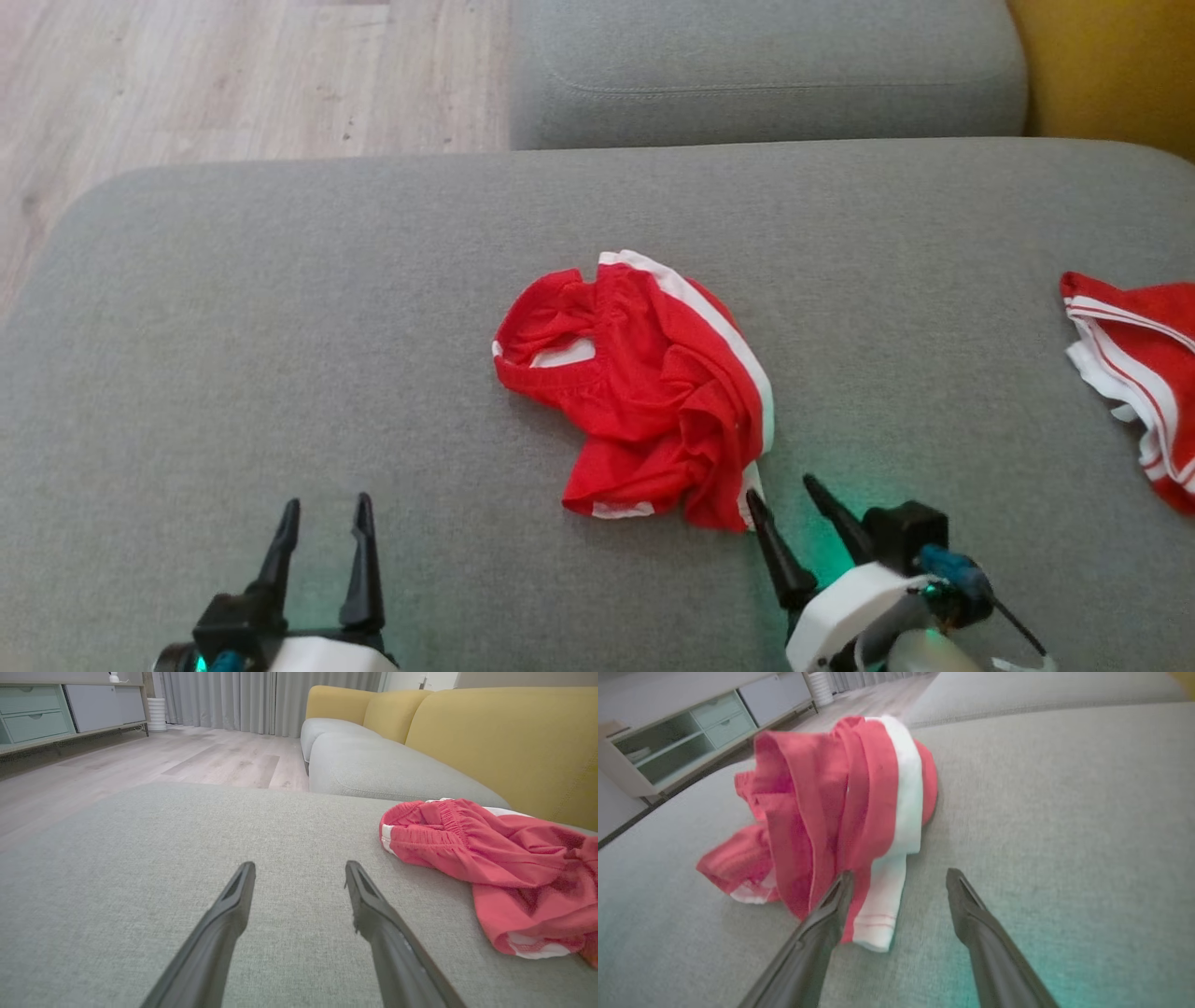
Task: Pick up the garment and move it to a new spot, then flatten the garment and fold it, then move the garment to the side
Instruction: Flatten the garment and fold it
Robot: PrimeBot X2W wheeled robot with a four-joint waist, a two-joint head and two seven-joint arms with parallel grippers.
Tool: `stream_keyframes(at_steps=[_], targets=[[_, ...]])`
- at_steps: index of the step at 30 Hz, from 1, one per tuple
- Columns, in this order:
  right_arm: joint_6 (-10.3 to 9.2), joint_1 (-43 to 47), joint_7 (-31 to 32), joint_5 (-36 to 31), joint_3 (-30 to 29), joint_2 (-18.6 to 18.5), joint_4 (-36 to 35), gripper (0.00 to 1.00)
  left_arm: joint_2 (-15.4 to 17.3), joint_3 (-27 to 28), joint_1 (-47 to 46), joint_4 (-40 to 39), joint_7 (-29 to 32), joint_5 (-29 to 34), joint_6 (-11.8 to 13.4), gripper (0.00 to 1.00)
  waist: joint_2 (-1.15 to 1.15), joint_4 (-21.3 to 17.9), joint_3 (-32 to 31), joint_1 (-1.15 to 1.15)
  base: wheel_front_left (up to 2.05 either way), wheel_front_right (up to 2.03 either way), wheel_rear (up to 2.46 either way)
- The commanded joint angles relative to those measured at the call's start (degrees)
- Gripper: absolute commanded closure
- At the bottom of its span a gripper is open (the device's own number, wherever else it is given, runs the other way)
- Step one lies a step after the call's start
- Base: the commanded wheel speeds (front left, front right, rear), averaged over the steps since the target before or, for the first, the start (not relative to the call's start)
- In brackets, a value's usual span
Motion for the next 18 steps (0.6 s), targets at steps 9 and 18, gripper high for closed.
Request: stream_keyframes(at_steps=[9,18], targets=[[-0.04,-5.6,-0.2,-0.3,5.1,0.0,9.9,0.0,0.0,0.8,-2.3,-1.2,-0.3,-0.9,0.4,0.0,0.0,2.4,1.1,0.0,0.0,0.0,0.0],[-0.04,-9.2,-0.1,-1.1,2.1,-0.3,17.0,1.0,0.0,0.8,-2.7,-1.5,-0.3,-1.9,0.8,0.0,0.0,2.1,1.5,0.0,0.0,0.0,0.0]])
